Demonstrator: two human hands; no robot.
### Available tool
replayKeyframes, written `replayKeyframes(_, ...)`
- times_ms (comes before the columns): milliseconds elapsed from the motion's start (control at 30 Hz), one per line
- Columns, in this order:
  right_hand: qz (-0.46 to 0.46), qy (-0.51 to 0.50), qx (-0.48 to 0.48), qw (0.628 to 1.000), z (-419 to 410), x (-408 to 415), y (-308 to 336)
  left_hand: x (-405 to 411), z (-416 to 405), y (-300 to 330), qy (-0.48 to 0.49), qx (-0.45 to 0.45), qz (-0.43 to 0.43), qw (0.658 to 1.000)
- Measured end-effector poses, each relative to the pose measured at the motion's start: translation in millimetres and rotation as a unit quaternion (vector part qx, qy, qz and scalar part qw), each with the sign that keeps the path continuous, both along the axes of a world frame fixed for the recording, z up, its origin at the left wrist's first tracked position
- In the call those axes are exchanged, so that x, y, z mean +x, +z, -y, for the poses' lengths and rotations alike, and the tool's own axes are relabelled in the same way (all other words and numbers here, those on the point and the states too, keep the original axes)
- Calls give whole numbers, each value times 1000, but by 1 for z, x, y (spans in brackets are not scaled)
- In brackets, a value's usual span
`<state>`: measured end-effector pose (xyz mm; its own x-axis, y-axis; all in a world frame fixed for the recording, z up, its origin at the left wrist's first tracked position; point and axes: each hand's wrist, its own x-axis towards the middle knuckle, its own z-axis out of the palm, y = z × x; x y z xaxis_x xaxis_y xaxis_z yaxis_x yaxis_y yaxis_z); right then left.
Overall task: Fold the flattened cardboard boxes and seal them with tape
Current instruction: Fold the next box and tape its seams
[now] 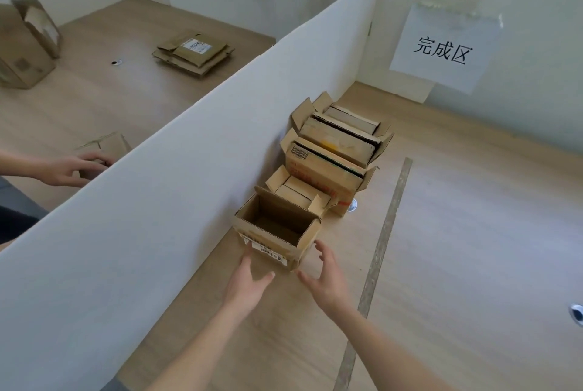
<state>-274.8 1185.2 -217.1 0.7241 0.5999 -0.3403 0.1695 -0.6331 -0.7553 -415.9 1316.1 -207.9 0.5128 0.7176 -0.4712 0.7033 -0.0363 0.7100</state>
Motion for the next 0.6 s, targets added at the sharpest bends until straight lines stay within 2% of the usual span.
replayKeyframes(300, -12, 14, -24, 1000, -2, 5, 9, 2, -8, 1, -19, -4, -8, 1000)
replayKeyframes(467, -11, 37, -51, 998, 21, 4, 28, -13, 11, 27, -78, 54, -51, 994)
replayKeyframes(600, 23, 50, -58, 997, 54, 9, 60, -6, 34, 62, -131, 99, -40, 986)
